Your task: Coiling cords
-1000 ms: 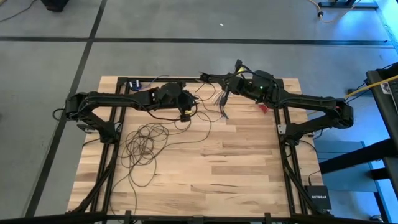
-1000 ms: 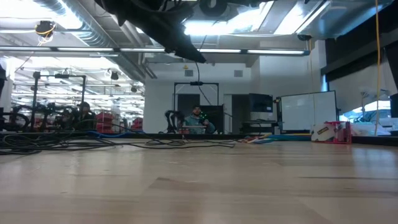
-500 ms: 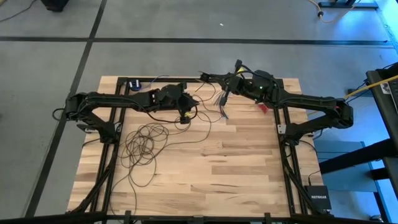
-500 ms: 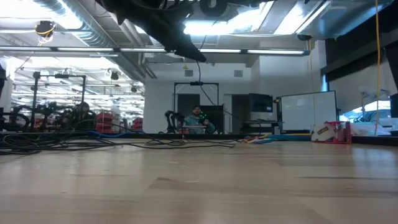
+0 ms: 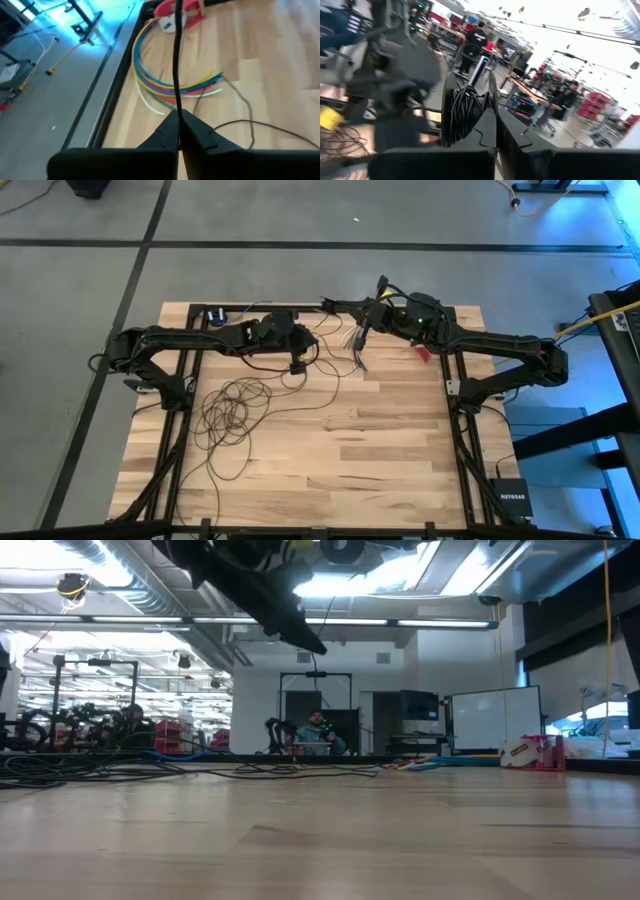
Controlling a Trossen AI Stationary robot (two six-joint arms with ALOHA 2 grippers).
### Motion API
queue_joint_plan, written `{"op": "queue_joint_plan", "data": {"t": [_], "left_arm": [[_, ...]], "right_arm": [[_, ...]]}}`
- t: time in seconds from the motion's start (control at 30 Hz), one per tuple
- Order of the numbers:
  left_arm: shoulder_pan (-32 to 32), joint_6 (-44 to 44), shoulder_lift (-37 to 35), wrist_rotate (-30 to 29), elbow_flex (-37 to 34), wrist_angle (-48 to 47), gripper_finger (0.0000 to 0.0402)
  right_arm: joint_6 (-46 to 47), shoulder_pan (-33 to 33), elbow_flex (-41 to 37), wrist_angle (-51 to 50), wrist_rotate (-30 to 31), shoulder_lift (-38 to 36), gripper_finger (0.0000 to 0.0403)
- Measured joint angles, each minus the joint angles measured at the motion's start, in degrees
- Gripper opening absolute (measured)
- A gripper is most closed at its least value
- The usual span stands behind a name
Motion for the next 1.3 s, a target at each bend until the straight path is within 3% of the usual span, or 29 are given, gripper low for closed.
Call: {"op": "queue_joint_plan", "data": {"t": [0.2,0.33,0.5,0.77,1.1,1.3], "left_arm": [[4.1,-1.3,1.9,-1.6,-0.1,1.6,0.0001],[6.3,-1.4,0.0,-7.3,-0.1,-1.9,0.0001],[7.7,-1.6,-6.4,-8.2,-0.1,-6.5,0.0001],[6.3,-2.6,-14.1,-4.1,-0.1,-6.6,0.0001],[13.5,-2.9,-14.7,-3.5,-0.1,-9.8,0.0],[14.8,-5.3,-16.9,1.6,0.0,-8.4,0.0]], "right_arm": [[2.3,0.0,0.0,-0.6,-4.2,0.0,0.0003],[2.2,0.0,0.0,-4.1,-4.2,0.0,0.0003],[-1.5,0.0,0.0,-9.0,0.1,0.0,0.0003],[-4.8,0.0,0.0,-15.7,2.0,0.0,0.0003],[-3.2,0.0,0.0,-16.1,-5.2,-0.9,0.0003],[-6.1,0.0,0.0,-19.7,2.0,-0.6,0.0003]]}}
